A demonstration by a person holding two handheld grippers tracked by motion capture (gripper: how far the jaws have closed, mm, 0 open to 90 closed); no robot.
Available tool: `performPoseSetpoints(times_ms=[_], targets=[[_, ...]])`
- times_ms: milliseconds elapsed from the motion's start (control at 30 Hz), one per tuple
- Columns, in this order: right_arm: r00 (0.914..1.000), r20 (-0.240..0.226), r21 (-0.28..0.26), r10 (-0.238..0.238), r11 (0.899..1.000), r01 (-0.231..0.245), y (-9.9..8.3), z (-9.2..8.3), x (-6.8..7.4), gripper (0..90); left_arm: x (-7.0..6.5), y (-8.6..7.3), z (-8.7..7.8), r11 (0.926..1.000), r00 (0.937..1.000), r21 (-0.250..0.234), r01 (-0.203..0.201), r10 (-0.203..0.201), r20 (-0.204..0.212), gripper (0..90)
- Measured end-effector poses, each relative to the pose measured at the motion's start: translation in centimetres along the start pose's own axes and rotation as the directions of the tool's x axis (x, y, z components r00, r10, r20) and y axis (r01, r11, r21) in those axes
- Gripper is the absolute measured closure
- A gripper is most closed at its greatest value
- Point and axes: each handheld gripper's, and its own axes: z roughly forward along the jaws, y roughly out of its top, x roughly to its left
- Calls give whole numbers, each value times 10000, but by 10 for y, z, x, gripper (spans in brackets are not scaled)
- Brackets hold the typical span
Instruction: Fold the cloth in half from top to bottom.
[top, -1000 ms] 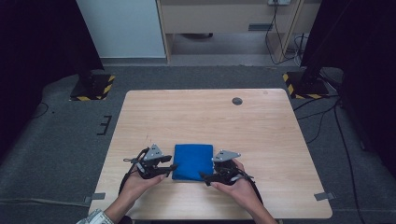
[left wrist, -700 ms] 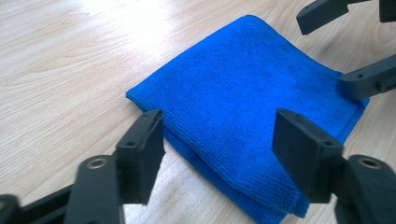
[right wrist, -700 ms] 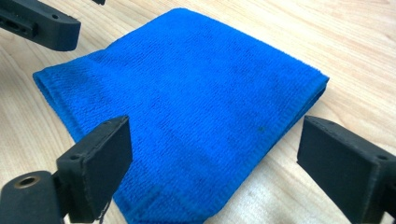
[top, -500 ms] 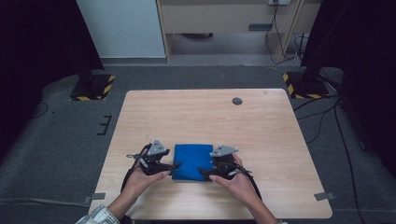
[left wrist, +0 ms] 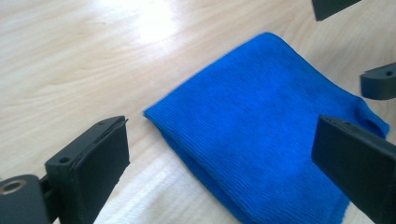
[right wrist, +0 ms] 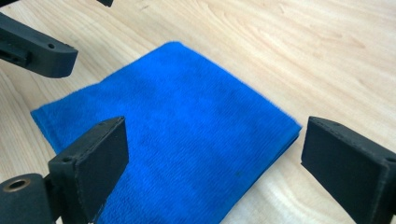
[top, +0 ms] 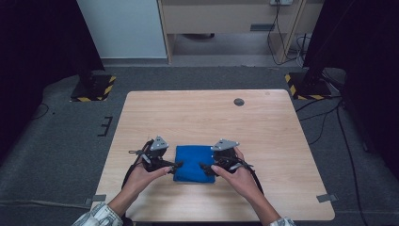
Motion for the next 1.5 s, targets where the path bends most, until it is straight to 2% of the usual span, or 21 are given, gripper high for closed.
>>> performPoseSetpoints(times_ms=[133, 300, 633, 800, 1067, 1200, 1333, 1500], targets=[[10000, 51, -139, -44, 9999, 44, 9, -3, -5, 76, 5, 4, -2, 9999, 9999, -3, 104, -104, -39, 36], [9998, 184, -325, 126, 9994, -120, 18, -8, -14, 75, 13, 5, -6, 9997, 9997, -65, 215, -216, -119, 37], [9979, 573, -302, 308, 9991, -292, 17, -11, -35, 76, 35, -3, -11, 9987, 9979, 14, 519, -518, -391, 44], [9965, 741, -284, 388, 9989, -368, 12, -13, -46, 73, 48, -10, -13, 9984, 9972, 164, 537, -528, -532, 53], [9938, 948, -225, 574, 9982, -555, -4, -18, -64, 78, 64, -20, -14, 9954, 9940, 537, 796, -753, -791, 54], [9903, 1145, -222, 784, 9968, -764, -13, -22, -75, 82, 69, -24, -12, 9944, 9929, 733, 764, -692, -965, 56], [9866, 1345, -127, 922, 9957, -914, -22, -28, -90, 86, 73, -26, -14, 9954, 9919, 732, 620, -533, -1152, 58], [9811, 1597, -40, 1092, 9939, -1099, -36, -34, -105, 92, 80, -32, -14, 9940, 9898, 882, 652, -532, -1322, 58]])
